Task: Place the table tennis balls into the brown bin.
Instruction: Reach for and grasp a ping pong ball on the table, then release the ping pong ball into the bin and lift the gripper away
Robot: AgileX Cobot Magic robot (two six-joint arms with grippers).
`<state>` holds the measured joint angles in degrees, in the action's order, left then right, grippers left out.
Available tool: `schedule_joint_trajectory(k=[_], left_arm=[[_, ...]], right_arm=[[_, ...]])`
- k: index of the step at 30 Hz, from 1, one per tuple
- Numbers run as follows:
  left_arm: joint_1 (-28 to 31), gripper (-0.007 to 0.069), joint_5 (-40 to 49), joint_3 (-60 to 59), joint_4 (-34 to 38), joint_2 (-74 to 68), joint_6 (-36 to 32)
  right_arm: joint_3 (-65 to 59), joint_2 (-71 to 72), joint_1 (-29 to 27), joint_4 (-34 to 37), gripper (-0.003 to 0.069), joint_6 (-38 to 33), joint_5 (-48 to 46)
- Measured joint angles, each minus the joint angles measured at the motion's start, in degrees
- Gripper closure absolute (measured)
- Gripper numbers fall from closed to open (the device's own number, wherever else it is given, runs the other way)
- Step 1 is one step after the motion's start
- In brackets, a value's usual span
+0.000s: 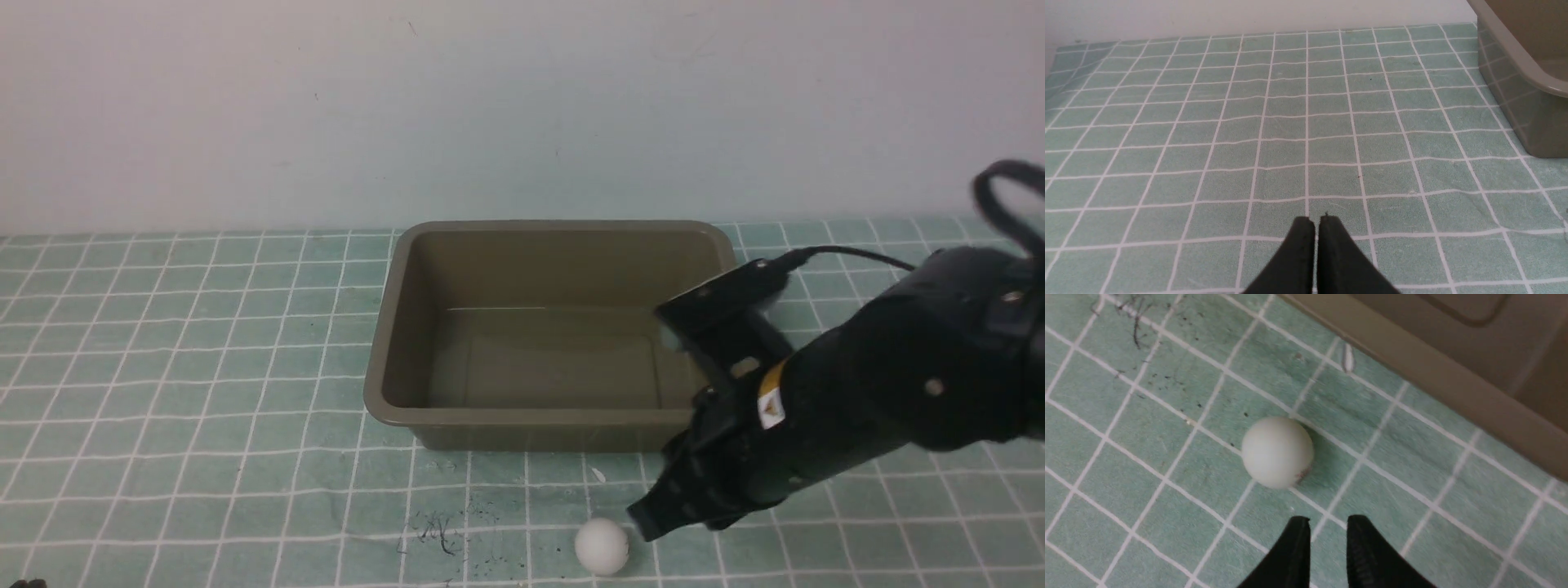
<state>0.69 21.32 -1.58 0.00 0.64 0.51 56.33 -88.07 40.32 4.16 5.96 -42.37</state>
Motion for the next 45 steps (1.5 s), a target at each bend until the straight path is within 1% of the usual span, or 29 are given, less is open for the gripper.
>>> schedule_joint_trajectory(k=[3, 4, 6, 9, 11, 13, 20, 23, 25, 27, 28, 31, 34, 36, 37, 38, 39, 43, 45], left_arm=[[0.00, 0.0629, 0.00, 0.00, 0.00, 0.00, 0.00], [0.00, 0.0629, 0.00, 0.00, 0.00, 0.00, 0.00], [0.00, 0.0629, 0.00, 0.00, 0.00, 0.00, 0.00], [0.00, 0.0629, 0.00, 0.00, 0.00, 0.00, 0.00], [0.00, 0.0629, 0.00, 0.00, 0.00, 0.00, 0.00], [0.00, 0.0629, 0.00, 0.00, 0.00, 0.00, 0.00], [0.00, 0.0629, 0.00, 0.00, 0.00, 0.00, 0.00], [0.00, 0.0629, 0.00, 0.00, 0.00, 0.00, 0.00], [0.00, 0.0629, 0.00, 0.00, 0.00, 0.00, 0.00], [0.00, 0.0629, 0.00, 0.00, 0.00, 0.00, 0.00], [0.00, 0.0629, 0.00, 0.00, 0.00, 0.00, 0.00], [0.00, 0.0629, 0.00, 0.00, 0.00, 0.00, 0.00], [0.00, 0.0629, 0.00, 0.00, 0.00, 0.00, 0.00], [0.00, 0.0629, 0.00, 0.00, 0.00, 0.00, 0.00], [0.00, 0.0629, 0.00, 0.00, 0.00, 0.00, 0.00], [0.00, 0.0629, 0.00, 0.00, 0.00, 0.00, 0.00], [0.00, 0.0629, 0.00, 0.00, 0.00, 0.00, 0.00], [0.00, 0.0629, 0.00, 0.00, 0.00, 0.00, 0.00], [0.00, 0.0629, 0.00, 0.00, 0.00, 0.00, 0.00]], right_arm=[[1.85, -3.79, 2.45, -0.80, 0.0372, 0.10, 2.49], [2.14, -4.60, 2.59, -0.99, 0.0347, 0.12, 2.77], [3.77, -7.92, 3.01, -1.58, 0.0253, 0.18, 3.26], [5.34, -11.26, 3.01, -1.77, 0.0179, 0.19, 3.09], [6.42, -13.37, 3.08, -1.88, 0.0146, 0.25, 2.28], [7.15, -15.04, 3.19, -1.95, 0.0132, 0.25, 2.11], [7.50, -19.20, 3.19, -2.30, 0.0125, 0.25, 2.07], [7.50, -20.21, 3.19, -2.37, 0.0150, 0.25, 2.07], [8.24, -20.19, 3.48, -2.37, 0.0309, 0.33, 0.71], [8.69, -19.74, 3.65, -2.37, 0.0305, 0.41, -0.64], [9.29, -18.31, 3.92, -2.10, 0.0297, 0.41, -3.82], [10.25, -12.33, 4.55, -1.68, 0.0297, 0.35, -9.19], [10.96, -7.05, 4.87, -1.84, 0.0297, 0.64, -10.86], [11.52, -1.78, 4.80, -4.91, 0.0297, 1.56, -8.14], [11.51, -1.47, 4.74, -5.79, 0.0297, 1.74, -7.15], [12.27, -0.22, 3.46, -8.75, 0.0297, 3.06, -3.00], [12.64, -0.30, 2.50, -9.74, 0.0297, 3.90, -1.12], [16.46, -5.06, -2.31, -11.35, 0.0294, 6.26, 3.38], [18.44, -7.87, -3.70, -11.47, 0.0267, 6.63, 3.74]])
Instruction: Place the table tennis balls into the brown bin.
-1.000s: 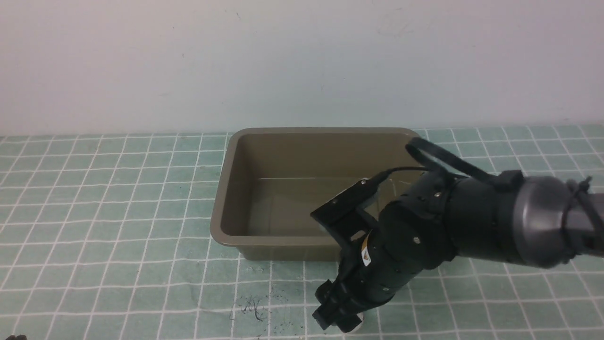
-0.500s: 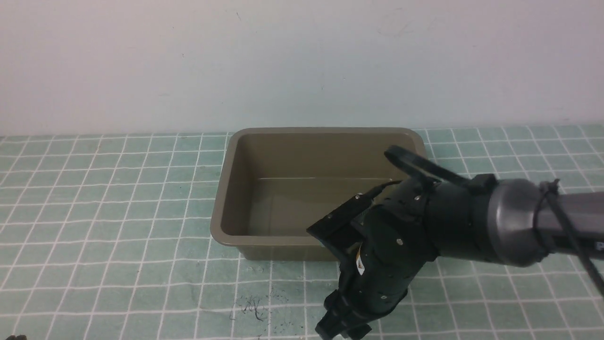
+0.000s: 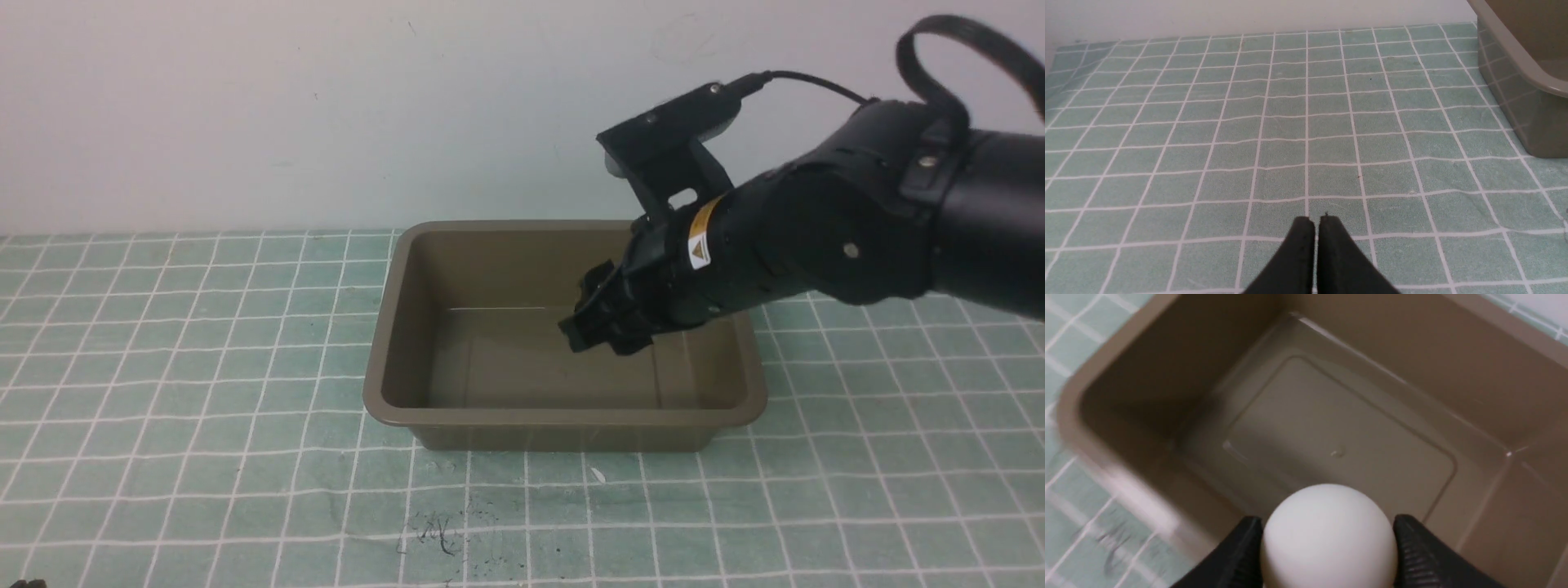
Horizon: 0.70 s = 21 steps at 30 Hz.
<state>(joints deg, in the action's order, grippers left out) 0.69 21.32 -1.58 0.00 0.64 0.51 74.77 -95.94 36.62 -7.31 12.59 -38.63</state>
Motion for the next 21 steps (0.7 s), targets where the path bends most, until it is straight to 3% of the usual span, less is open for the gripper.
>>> schedule_joint_trajectory(k=[4, 7, 10, 13, 15, 17, 21], left_arm=[[0.00, 0.0629, 0.00, 0.00, 0.00, 0.00, 0.00], [0.00, 0.0629, 0.00, 0.00, 0.00, 0.00, 0.00], [0.00, 0.0629, 0.00, 0.00, 0.00, 0.00, 0.00], [0.00, 0.0629, 0.00, 0.00, 0.00, 0.00, 0.00], [0.00, 0.0629, 0.00, 0.00, 0.00, 0.00, 0.00], [0.00, 0.0629, 0.00, 0.00, 0.00, 0.00, 0.00], [0.00, 0.0629, 0.00, 0.00, 0.00, 0.00, 0.00]], right_arm=[[4.66, -5.06, -1.11, -0.50, 0.0105, 0.21, -1.77], [5.86, -4.67, -1.11, -2.98, 0.0095, 2.70, -3.90], [5.92, -1.28, -1.11, -6.74, 0.0229, 6.00, -6.36], [5.45, 6.12, -1.11, -9.24, 0.0482, 8.40, -9.44], [3.51, 13.63, -1.17, -9.88, 0.0597, 10.04, -10.09], [-0.61, 21.34, -1.17, -10.79, 0.0648, 11.73, -9.13], [-13.64, 39.02, -1.17, -12.86, 0.0671, 16.93, -2.36]])
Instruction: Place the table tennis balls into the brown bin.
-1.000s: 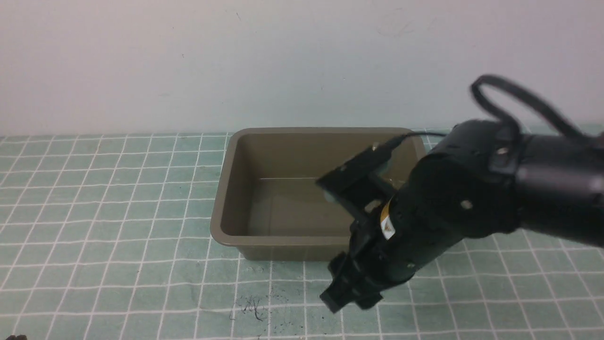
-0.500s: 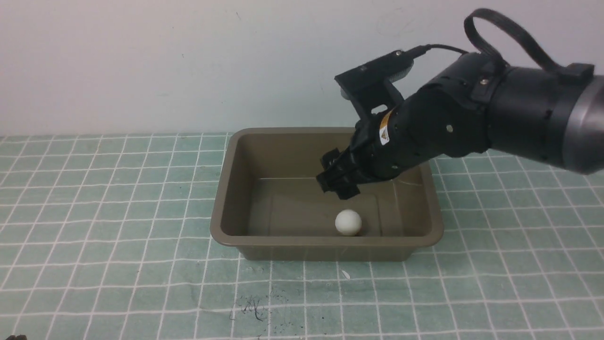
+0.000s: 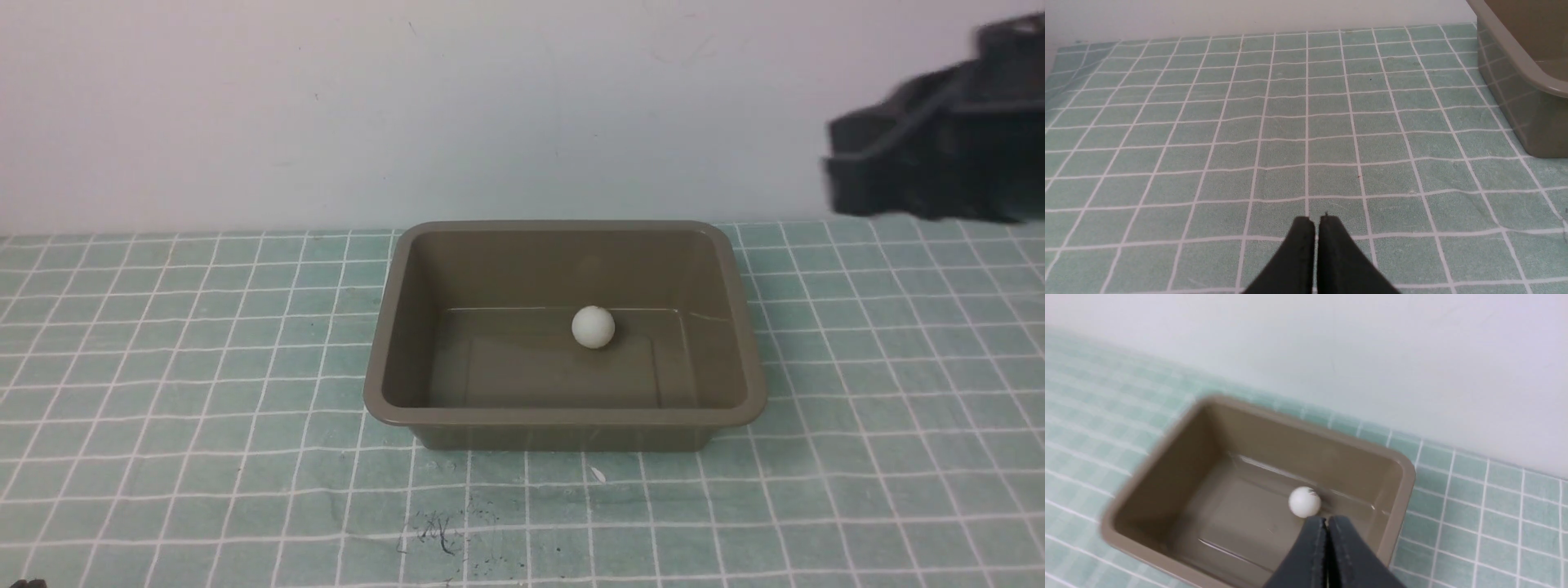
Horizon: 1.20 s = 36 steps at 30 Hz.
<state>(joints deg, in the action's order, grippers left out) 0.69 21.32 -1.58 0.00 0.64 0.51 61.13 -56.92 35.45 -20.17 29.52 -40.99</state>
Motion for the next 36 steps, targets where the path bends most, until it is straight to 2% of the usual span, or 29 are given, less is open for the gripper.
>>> schedule_joint_trajectory(k=[6, 12, 17, 28, 31, 33, 34, 36], left_arm=[[0.00, 0.0629, 0.00, 0.00, 0.00, 0.00, 0.00], [0.00, 0.0629, 0.00, 0.00, 0.00, 0.00, 0.00], [0.00, 0.0629, 0.00, 0.00, 0.00, 0.00, 0.00], [0.00, 0.0629, 0.00, 0.00, 0.00, 0.00, 0.00], [0.00, 0.0629, 0.00, 0.00, 0.00, 0.00, 0.00], [0.00, 0.0629, 0.00, 0.00, 0.00, 0.00, 0.00], [0.00, 0.0629, 0.00, 0.00, 0.00, 0.00, 0.00], [0.00, 0.0629, 0.00, 0.00, 0.00, 0.00, 0.00]], right_arm=[[-22.37, 22.00, 0.00, -1.47, 0.0671, 6.34, 13.72], [-36.58, 36.76, 0.00, -7.24, 0.0672, 7.26, 23.21], [-40.80, 42.60, 0.00, -9.87, 0.0672, 9.84, 25.26], [-41.49, 42.99, 0.00, -10.37, 0.0672, 11.12, 23.74], [-41.49, 42.99, 0.00, -7.57, 0.0672, 8.32, 24.00], [-41.49, 43.10, 0.00, 1.65, 0.0672, -1.62, 24.19], [-41.49, 43.16, 0.00, 3.40, 0.0672, -2.55, 24.19], [-41.49, 43.24, 0.00, 11.67, 0.0672, -11.74, 24.44]])
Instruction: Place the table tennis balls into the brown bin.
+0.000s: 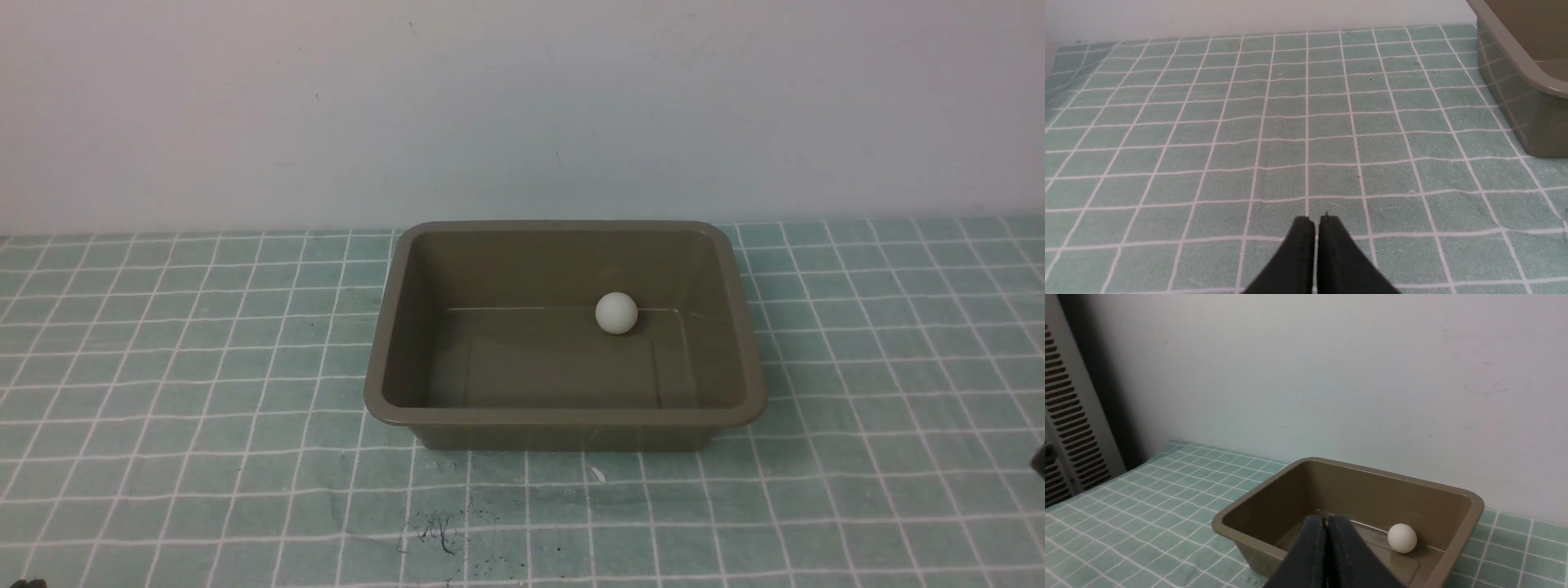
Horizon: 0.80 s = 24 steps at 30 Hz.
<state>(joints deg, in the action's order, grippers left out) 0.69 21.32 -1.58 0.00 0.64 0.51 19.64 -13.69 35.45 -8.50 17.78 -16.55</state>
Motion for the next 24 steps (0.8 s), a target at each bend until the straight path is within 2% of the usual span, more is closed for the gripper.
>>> schedule_joint_trajectory(k=[1, 3, 5, 7, 8, 9, 10, 13, 15, 19, 24], left_arm=[[0.00, 0.0629, 0.00, 0.00, 0.00, 0.00, 0.00], [0.00, 0.0629, 0.00, 0.00, 0.00, 0.00, 0.00], [0.00, 0.0629, 0.00, 0.00, 0.00, 0.00, 0.00], [0.00, 0.0629, 0.00, 0.00, 0.00, 0.00, 0.00], [0.00, 0.0629, 0.00, 0.00, 0.00, 0.00, 0.00], [0.00, 0.0629, 0.00, 0.00, 0.00, 0.00, 0.00], [0.00, 0.0629, 0.00, 0.00, 0.00, 0.00, 0.00], [0.00, 0.0629, 0.00, 0.00, 0.00, 0.00, 0.00], [0.00, 0.0629, 0.00, 0.00, 0.00, 0.00, 0.00], [0.00, 0.0629, 0.00, 0.00, 0.00, 0.00, 0.00], [0.00, 0.0629, 0.00, 0.00, 0.00, 0.00, 0.00]], right_arm=[[0.00, 0.00, 0.00, 5.35, 0.0672, -5.98, 0.49], [-0.06, 0.04, 0.00, 9.75, 0.0672, -11.40, 0.76], [-0.50, 0.82, -0.32, 11.31, 0.0672, -14.02, 0.88], [-1.96, 2.79, -3.94, 12.28, 0.0672, -16.66, 1.08], [-3.37, 3.94, -7.88, 12.61, 0.0672, -17.29, 1.35], [-3.63, 4.12, -8.60, 12.67, 0.0672, -17.44, 1.36], [-6.30, 5.13, -14.66, 12.79, 0.0672, -17.78, 1.51], [-12.99, 6.79, -24.72, 12.05, 0.0672, -18.30, 1.46], [-17.36, 8.20, -28.99, 11.15, 0.0672, -18.30, 1.36], [-21.14, 12.35, -33.54, 10.46, 0.0672, -18.30, -3.15], [-21.08, 14.18, -34.40, 10.28, 0.0672, -18.30, -3.90]])
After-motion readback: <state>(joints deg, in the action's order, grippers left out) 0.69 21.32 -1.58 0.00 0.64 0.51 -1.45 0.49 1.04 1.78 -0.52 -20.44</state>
